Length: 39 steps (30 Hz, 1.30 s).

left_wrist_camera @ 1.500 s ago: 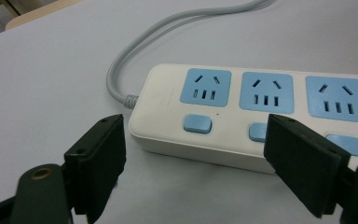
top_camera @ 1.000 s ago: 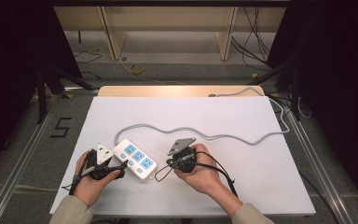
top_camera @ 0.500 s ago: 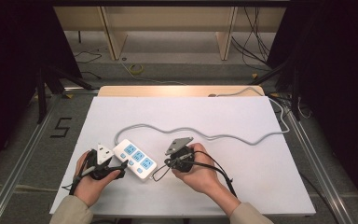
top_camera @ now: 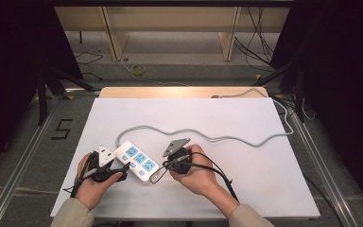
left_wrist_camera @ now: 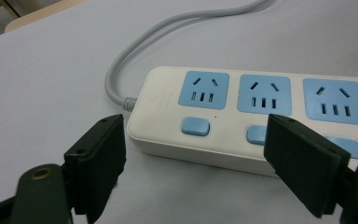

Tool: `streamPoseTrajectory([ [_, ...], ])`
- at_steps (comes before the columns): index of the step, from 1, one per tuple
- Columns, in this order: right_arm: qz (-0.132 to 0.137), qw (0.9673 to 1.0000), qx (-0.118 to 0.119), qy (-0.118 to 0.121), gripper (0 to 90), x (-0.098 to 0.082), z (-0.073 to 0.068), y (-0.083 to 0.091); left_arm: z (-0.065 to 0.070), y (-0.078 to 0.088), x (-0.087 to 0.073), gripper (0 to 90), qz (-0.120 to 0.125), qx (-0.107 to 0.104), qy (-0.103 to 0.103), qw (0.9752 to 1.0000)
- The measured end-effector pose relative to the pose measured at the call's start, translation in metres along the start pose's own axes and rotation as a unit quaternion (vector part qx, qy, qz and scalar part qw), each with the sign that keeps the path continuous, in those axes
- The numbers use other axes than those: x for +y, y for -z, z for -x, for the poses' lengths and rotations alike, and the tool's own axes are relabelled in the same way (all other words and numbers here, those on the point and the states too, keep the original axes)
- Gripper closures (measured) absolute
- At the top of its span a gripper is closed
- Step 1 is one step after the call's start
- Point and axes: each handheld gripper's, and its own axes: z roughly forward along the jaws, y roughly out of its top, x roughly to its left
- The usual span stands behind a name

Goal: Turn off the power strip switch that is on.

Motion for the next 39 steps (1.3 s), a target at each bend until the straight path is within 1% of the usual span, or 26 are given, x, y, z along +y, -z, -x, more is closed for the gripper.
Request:
streamPoseTrajectory([
  [13,-0.004,1.0,0.003,0.001,90.0,0.0027,0.0,-0.004,0.0004,0.0004,0.0006,20.8,0.0,0.001,-0.001,1.0],
  [25,-0.004,1.0,0.006,-0.003,90.0,0.0033,-0.0008,-0.0029,0.0009,0.0001,0.0012,20.8,0.001,0.002,-0.001,1.0],
  [39,-0.012,0.9999,0.004,-0.002,90.0,0.0035,-0.0004,-0.003,0.0005,0.0006,0.0015,20.8,0.001,0.003,-0.002,1.0],
])
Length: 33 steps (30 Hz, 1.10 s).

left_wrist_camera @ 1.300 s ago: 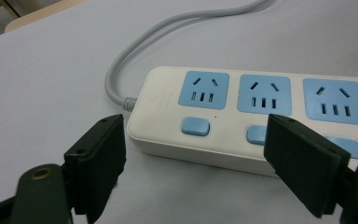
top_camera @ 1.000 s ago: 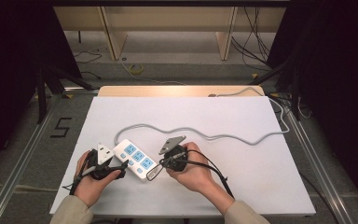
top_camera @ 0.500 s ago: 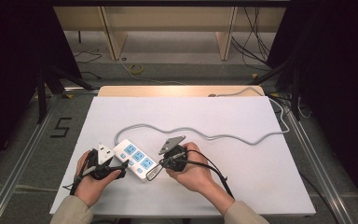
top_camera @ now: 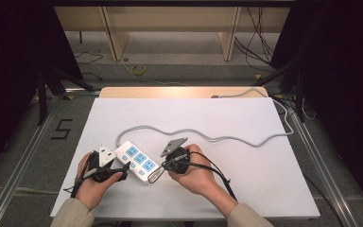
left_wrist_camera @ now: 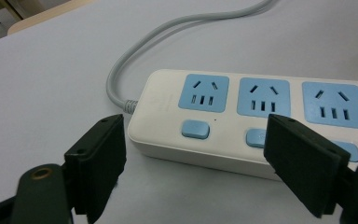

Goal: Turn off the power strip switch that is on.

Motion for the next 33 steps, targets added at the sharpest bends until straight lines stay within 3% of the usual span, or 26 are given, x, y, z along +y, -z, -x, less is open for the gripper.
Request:
streamPoseTrajectory([
  [33,-0.02,0.9996,0.014,0.012,90.0,0.022,-0.009,-0.017,-0.001,0.0,0.001,21.1,0.002,0.001,0.004,1.0],
])
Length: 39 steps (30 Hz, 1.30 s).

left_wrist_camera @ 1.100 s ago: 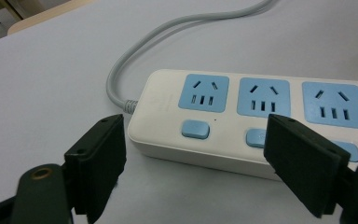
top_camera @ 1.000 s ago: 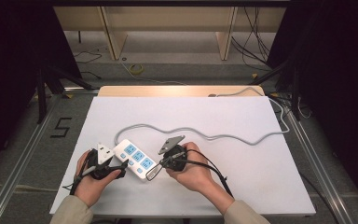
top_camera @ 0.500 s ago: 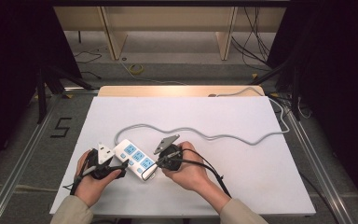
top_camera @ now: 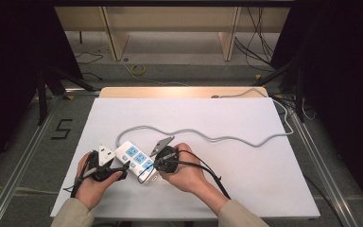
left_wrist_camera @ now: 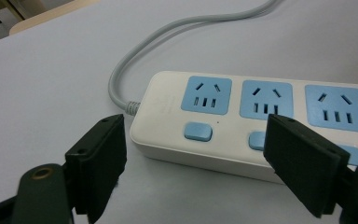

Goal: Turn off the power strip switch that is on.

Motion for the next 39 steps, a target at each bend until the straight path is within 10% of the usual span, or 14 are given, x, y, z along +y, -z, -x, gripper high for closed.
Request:
streamPoseTrajectory([
  [39,-0.017,0.9998,0.009,-0.002,90.0,0.022,-0.006,-0.017,-0.001,-0.001,0.001,21.7,0.0,0.005,0.004,1.0],
])
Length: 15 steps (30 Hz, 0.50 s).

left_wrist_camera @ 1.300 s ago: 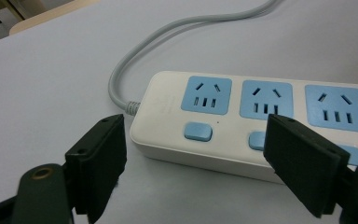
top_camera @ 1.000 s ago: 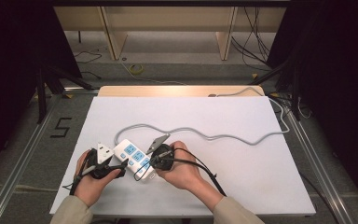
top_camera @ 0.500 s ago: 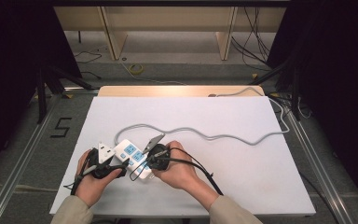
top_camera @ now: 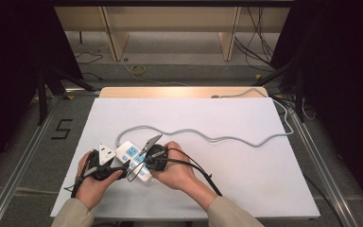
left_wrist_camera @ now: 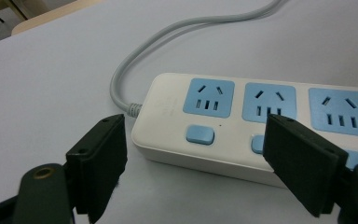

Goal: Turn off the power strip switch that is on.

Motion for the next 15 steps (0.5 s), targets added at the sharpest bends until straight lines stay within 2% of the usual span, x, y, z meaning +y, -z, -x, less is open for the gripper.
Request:
streamPoseTrajectory([
  [15,-0.005,1.0,0.001,-0.005,90.0,0.0056,0.0016,-0.0054,-0.0048,-0.0012,-0.0021,22.2,-0.003,0.01,0.005,0.9999],
])
